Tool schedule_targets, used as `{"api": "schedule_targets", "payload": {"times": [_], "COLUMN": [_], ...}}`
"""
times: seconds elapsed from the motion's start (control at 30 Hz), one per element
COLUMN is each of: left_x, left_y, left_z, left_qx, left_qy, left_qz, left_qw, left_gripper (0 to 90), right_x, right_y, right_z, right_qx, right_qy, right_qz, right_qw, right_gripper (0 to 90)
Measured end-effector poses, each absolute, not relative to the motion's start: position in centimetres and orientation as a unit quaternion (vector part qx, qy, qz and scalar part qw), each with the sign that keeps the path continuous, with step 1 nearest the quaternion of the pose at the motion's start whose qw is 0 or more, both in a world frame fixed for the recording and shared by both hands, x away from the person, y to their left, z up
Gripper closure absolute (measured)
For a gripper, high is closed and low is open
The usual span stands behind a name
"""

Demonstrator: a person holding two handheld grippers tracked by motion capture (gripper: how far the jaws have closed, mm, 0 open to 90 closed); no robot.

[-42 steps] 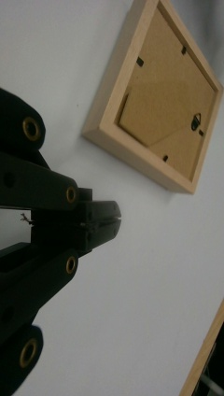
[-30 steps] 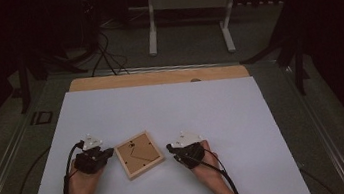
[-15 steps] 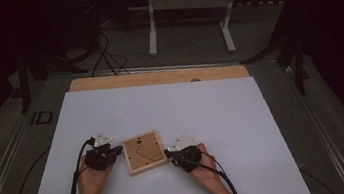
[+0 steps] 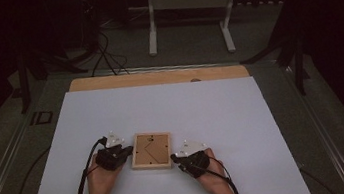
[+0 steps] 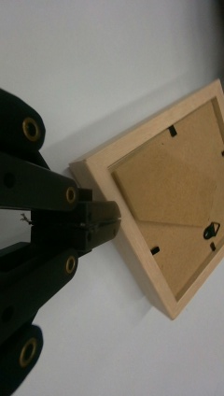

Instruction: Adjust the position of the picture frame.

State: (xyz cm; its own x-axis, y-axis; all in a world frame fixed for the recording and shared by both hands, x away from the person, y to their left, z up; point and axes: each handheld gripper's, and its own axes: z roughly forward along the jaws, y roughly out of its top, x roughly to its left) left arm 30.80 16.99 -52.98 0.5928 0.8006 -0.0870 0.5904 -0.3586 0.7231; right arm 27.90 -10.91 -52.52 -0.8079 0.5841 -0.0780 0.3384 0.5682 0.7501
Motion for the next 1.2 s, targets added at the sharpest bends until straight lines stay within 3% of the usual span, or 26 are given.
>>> {"api": "schedule_targets", "payload": {"times": [0.6,1.2], "left_x": [31.1,28.9], "left_y": [16.5,16.4], "left_z": [-53.0,-51.4], "left_qx": [0.811,0.814], "left_qy": [0.419,0.375], "left_qz": [0.139,0.148], "left_qw": [0.384,0.419], "left_gripper": [90.0,89.8], "right_x": [26.6,30.2], "right_y": [-11.0,-11.7], "right_z": [-52.3,-50.3], "right_qx": [0.243,0.279], "right_qy": [0.877,0.845], "right_qz": [0.380,0.412], "right_qw": [0.165,0.196], "right_gripper": [89.9,89.8]}}
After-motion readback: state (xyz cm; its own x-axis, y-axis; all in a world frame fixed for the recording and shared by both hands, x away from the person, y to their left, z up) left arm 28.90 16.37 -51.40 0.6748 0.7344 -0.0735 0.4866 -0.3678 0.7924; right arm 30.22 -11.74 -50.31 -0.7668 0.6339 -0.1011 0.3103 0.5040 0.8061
